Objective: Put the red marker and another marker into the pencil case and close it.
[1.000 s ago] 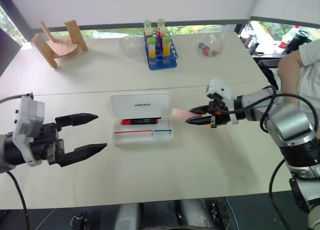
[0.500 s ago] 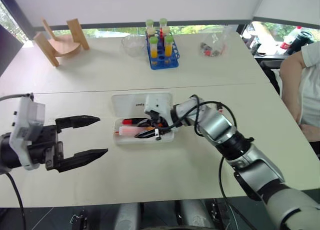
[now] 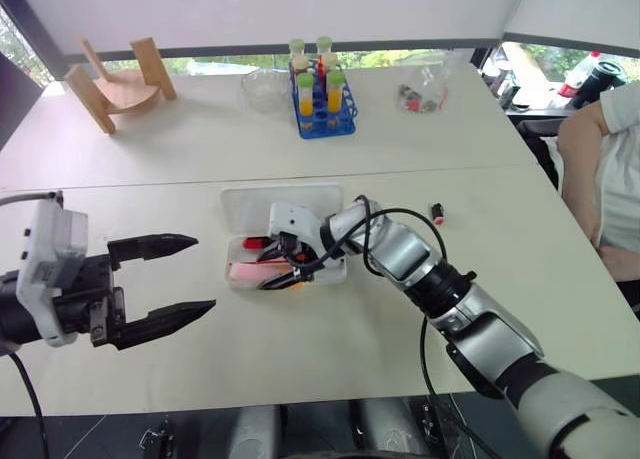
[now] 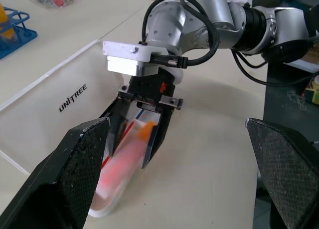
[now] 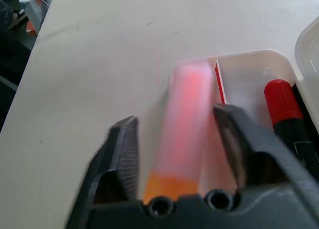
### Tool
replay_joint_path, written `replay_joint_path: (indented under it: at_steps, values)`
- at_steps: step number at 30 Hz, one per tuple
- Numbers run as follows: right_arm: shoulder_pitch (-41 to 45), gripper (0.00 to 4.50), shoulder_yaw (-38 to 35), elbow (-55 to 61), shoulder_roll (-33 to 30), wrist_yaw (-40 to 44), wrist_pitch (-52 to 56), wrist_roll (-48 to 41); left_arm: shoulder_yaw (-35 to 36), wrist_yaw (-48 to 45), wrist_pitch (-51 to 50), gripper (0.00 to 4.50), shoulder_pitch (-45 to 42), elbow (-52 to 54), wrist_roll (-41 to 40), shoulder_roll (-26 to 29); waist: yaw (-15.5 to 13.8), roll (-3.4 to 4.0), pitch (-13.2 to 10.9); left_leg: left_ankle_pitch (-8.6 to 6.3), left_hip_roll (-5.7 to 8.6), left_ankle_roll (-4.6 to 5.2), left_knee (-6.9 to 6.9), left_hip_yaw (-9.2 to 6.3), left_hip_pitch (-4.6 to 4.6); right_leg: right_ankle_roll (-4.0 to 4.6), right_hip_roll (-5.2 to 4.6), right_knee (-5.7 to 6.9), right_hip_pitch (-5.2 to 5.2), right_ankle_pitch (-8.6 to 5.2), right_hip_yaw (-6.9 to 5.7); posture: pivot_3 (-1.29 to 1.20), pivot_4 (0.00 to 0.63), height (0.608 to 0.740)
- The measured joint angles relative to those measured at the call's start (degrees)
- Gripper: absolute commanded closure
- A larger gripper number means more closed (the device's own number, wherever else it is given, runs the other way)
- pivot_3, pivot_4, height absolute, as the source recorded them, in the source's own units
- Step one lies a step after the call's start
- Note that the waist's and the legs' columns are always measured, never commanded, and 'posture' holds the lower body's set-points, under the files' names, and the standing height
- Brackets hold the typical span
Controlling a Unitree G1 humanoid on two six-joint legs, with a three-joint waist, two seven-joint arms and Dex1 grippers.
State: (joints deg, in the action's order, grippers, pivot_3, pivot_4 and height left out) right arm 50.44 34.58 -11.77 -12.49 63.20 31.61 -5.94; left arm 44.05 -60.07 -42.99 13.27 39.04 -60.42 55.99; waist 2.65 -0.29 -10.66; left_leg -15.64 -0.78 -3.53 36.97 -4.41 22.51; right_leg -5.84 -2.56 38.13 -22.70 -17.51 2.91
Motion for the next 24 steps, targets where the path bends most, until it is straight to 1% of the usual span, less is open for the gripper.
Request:
replay_joint_path:
  at_steps: [1,2,6,8,12,14,18,21,22,24]
  values:
    - [0.00,0.12,-0.01,-0.12,0.18,-0.06,-0.01,0.15,0.00,0.25,0.01,0.00,0.01,0.03,0.00,-0.05,-0.03,0.00,0.00,0.00,0.00,0.00,0.00,0.00,0.00,0.00,0.00,0.00,0.01,0.00,0.00,0.00,0.150,0.740]
    - [0.00,0.05,-0.02,-0.15,0.28,-0.12,0.00,0.24,0.00,0.40,0.02,0.00,0.05,0.04,0.00,-0.08,-0.07,0.00,0.00,0.00,0.00,0.00,0.00,-0.01,0.00,0.00,-0.01,0.00,0.01,0.00,0.00,0.00,0.150,0.740]
    - [-0.01,0.05,-1.33,0.81,-0.63,-0.19,0.76,0.08,-0.09,0.76,0.08,0.00,-0.03,0.06,0.03,-0.12,-0.07,0.00,0.00,0.00,0.01,-0.01,0.00,0.00,0.00,0.00,-0.02,0.00,0.01,0.00,0.00,0.00,0.150,0.740]
    - [-0.02,0.05,-3.75,3.79,-3.21,0.11,2.64,-0.89,-0.43,1.29,0.25,0.00,-0.19,0.13,0.03,-0.29,-0.25,0.01,-0.01,0.00,0.03,-0.01,0.01,-0.03,0.01,0.00,-0.05,-0.02,0.04,0.00,-0.02,0.00,0.150,0.740]
    - [-0.92,0.05,-11.95,12.76,-11.61,1.26,7.93,-4.56,-1.78,1.85,1.31,0.00,-0.76,0.05,0.39,-0.98,-0.26,-0.01,0.00,0.00,0.06,-0.01,0.00,-0.02,0.01,0.00,-0.09,-0.07,0.07,0.00,-0.02,0.00,0.150,0.740]
    - [-2.37,0.05,-13.75,15.69,-13.46,1.25,10.04,-5.78,-2.90,1.86,1.44,0.00,-1.28,-0.32,0.83,-0.99,0.00,-0.01,0.00,0.00,0.01,0.00,-0.04,-0.02,-0.02,0.00,0.00,-0.06,0.05,0.00,-0.01,0.00,0.150,0.740]
    - [-5.47,0.05,-12.28,17.80,-12.57,0.44,12.85,-6.81,-4.09,1.78,2.06,0.00,-3.11,-0.88,1.08,-0.91,0.83,0.01,-0.01,0.00,-0.05,0.00,-0.09,0.01,-0.04,0.06,0.06,0.01,-0.01,-0.03,0.01,0.00,0.150,0.740]
    - [-7.11,0.05,-10.71,18.23,-11.98,-0.02,13.22,-6.89,-4.81,1.46,2.06,0.00,-3.32,-2.06,1.32,-0.86,0.89,0.00,-0.01,0.00,-0.04,0.00,-0.09,0.01,-0.02,0.06,0.03,0.00,0.00,-0.03,0.01,0.00,0.150,0.740]
    - [-7.62,0.28,-10.30,18.23,-11.97,-0.01,13.22,-6.91,-4.82,1.43,2.06,0.00,-3.33,-2.31,1.44,-0.82,0.89,0.00,-0.02,0.00,-0.03,0.00,-0.08,0.01,-0.02,0.06,0.02,-0.01,0.00,-0.03,0.01,0.00,0.150,0.740]
    - [-8.27,0.91,-10.05,18.23,-11.89,0.16,13.49,-7.54,-4.83,1.18,2.06,0.00,-3.32,-2.49,1.64,-0.72,0.82,-0.01,-0.02,0.00,-0.02,0.00,-0.08,0.02,-0.02,0.05,0.00,-0.01,0.00,-0.03,0.00,0.00,0.150,0.740]
